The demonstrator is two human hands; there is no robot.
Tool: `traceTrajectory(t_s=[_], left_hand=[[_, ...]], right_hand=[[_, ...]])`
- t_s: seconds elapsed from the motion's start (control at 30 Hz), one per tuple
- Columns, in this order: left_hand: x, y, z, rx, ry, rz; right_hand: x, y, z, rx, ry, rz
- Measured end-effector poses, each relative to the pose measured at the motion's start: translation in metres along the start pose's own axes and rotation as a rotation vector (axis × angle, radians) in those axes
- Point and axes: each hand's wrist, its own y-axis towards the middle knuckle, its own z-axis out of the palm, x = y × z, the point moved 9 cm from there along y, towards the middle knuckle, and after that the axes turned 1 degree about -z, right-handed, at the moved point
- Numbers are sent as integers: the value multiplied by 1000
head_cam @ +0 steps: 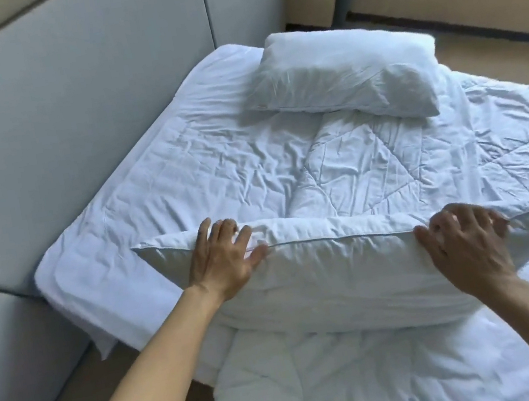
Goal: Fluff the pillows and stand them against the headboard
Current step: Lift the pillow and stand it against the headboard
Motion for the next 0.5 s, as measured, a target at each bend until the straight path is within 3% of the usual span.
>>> traceTrajectory(t_s=[0.13, 0.5], left_hand=[[9, -20, 16, 30, -3, -9], [11, 5, 13, -247, 58, -2]], right_hand=[[0, -5, 8, 10, 25, -64], [5, 41, 28, -113, 57, -170]])
